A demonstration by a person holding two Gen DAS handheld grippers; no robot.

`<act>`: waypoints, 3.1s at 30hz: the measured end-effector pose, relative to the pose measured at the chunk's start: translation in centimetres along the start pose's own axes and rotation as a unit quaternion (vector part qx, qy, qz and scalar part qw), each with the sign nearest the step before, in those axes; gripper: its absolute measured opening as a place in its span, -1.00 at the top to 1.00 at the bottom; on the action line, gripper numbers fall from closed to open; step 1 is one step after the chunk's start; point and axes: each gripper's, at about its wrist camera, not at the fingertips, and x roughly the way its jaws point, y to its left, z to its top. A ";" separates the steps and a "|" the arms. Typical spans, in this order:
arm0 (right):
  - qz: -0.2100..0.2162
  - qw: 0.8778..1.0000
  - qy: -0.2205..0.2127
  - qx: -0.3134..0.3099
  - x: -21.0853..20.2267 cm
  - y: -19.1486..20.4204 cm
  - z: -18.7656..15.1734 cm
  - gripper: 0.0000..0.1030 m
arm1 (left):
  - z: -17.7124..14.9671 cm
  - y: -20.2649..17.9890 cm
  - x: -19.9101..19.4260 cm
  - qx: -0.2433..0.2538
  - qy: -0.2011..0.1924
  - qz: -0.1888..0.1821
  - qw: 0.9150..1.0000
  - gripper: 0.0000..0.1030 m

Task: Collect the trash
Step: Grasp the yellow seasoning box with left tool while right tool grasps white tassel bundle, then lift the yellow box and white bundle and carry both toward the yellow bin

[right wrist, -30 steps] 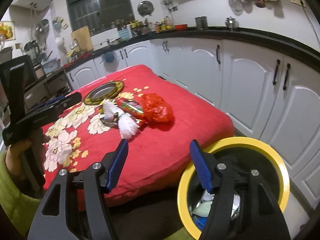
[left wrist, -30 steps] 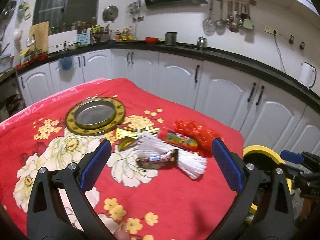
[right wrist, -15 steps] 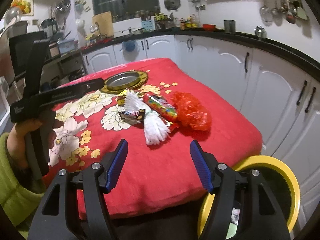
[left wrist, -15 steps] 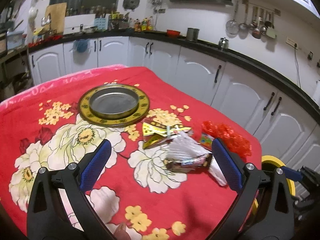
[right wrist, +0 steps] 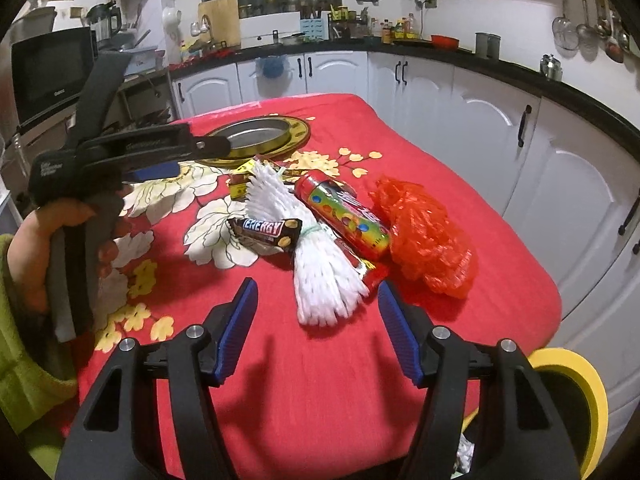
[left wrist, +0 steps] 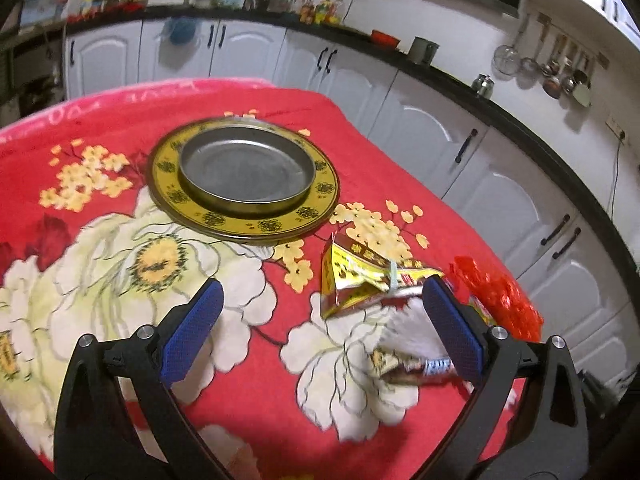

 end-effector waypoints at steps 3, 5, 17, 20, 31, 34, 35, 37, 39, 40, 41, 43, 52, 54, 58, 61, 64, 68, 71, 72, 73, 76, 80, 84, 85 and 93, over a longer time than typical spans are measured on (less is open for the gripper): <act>-0.003 1.000 0.002 -0.010 0.9 0.3 0.3 -0.15 | 0.8 0.1 1.8 -0.012 0.019 -0.007 1.000 -0.67; -0.006 1.000 0.003 -0.018 1.5 0.5 0.4 -0.14 | 1.1 0.1 2.8 -0.021 0.031 -0.012 0.999 -0.62; -0.019 0.999 0.021 -0.020 3.7 0.9 -0.6 0.41 | 1.0 0.0 5.9 -0.054 0.063 -0.011 0.996 -0.49; -0.015 1.000 0.017 -0.018 3.3 1.1 -1.0 0.56 | 0.7 -0.5 5.8 -0.045 0.063 -0.015 0.997 -0.26; 0.027 0.999 0.008 0.016 0.3 1.8 -2.8 0.65 | -0.3 -1.5 5.8 -0.008 0.075 -0.027 0.997 0.43; 0.035 0.999 0.009 0.012 -0.2 2.3 -3.0 0.67 | -0.5 -1.6 5.1 0.002 0.070 -0.029 0.997 0.49; 0.036 0.999 0.008 0.009 -0.3 2.6 -2.9 0.67 | -0.6 -1.6 4.9 0.003 0.069 -0.031 0.997 0.51; 0.037 0.999 0.006 0.006 -0.6 2.8 -2.9 0.67 | -0.8 -1.4 4.2 0.002 0.064 -0.036 0.997 0.55; 0.037 0.999 0.004 0.004 -0.8 2.9 -2.9 0.68 | -1.1 -1.2 3.6 0.002 0.058 -0.036 0.998 0.57; 0.037 0.999 0.002 0.004 -0.9 2.9 -2.9 0.68 | -1.2 -1.1 3.3 0.002 0.056 -0.037 0.998 0.57; 0.036 0.999 0.001 0.005 -1.1 2.9 -2.9 0.68 | -1.3 -0.9 3.0 0.003 0.055 -0.037 0.998 0.57; 0.036 0.999 -0.001 0.006 -1.3 3.0 -3.0 0.69 | -1.6 -0.6 2.5 0.005 0.052 -0.037 0.998 0.58; 0.037 0.999 -0.023 -0.007 -3.0 3.5 -2.5 0.70 | -2.3 1.0 -0.6 0.010 0.038 -0.028 0.999 0.60; 0.033 0.999 -0.030 -0.005 -3.5 3.5 -2.4 0.70 | -2.2 1.1 -1.3 0.009 0.033 -0.031 0.999 0.60; 0.027 0.999 -0.044 0.003 -4.3 3.2 -2.2 0.70 | -2.1 1.1 -2.8 0.009 0.019 -0.034 0.999 0.60; 0.020 0.998 -0.061 0.012 -5.2 2.7 -2.0 0.70 | -2.1 0.8 -4.0 0.014 0.008 -0.033 0.999 0.60; 0.014 0.997 -0.072 0.021 -5.9 2.2 -2.0 0.70 | -2.1 0.5 -5.1 0.016 -0.001 -0.035 0.999 0.61; 0.009 0.996 -0.082 0.031 -6.8 1.5 -2.0 0.70 | -2.3 -0.2 -6.6 0.024 -0.015 -0.038 0.999 0.61; 0.006 0.995 -0.089 0.035 -7.4 1.1 -2.0 0.70 | -2.3 -0.8 -7.7 0.029 -0.024 -0.042 0.998 0.61; 0.006 0.995 -0.090 0.037 -7.6 1.0 -2.0 0.70 | -2.3 -1.0 -8.1 0.031 -0.028 -0.043 0.998 0.61; 0.006 0.995 -0.091 0.038 -7.7 0.9 -2.0 0.70 | -2.3 -1.1 -8.5 0.033 -0.031 -0.043 0.998 0.61; 0.004 0.995 -0.095 0.042 -8.3 0.6 -2.1 0.70 | -2.5 -1.8 -9.5 0.038 -0.040 -0.045 0.997 0.61; 0.001 0.993 -0.105 0.047 -9.0 0.2 -2.0 0.70 | -2.6 -2.3 -10.7 0.041 -0.048 -0.056 0.996 0.61; -0.003 0.992 -0.116 0.054 -9.9 -0.2 -1.9 0.70 | -2.9 -3.2 -11.7 0.049 -0.060 -0.061 0.995 0.61; -0.003 0.992 -0.117 0.055 -10.1 -0.3 -1.9 0.70 | -3.0 -3.4 -12.0 0.051 -0.062 -0.064 0.995 0.61; -0.004 0.989 -0.131 0.065 -11.6 -1.0 -1.9 0.70 | -3.2 -5.1 -13.3 0.070 -0.084 -0.065 0.992 0.60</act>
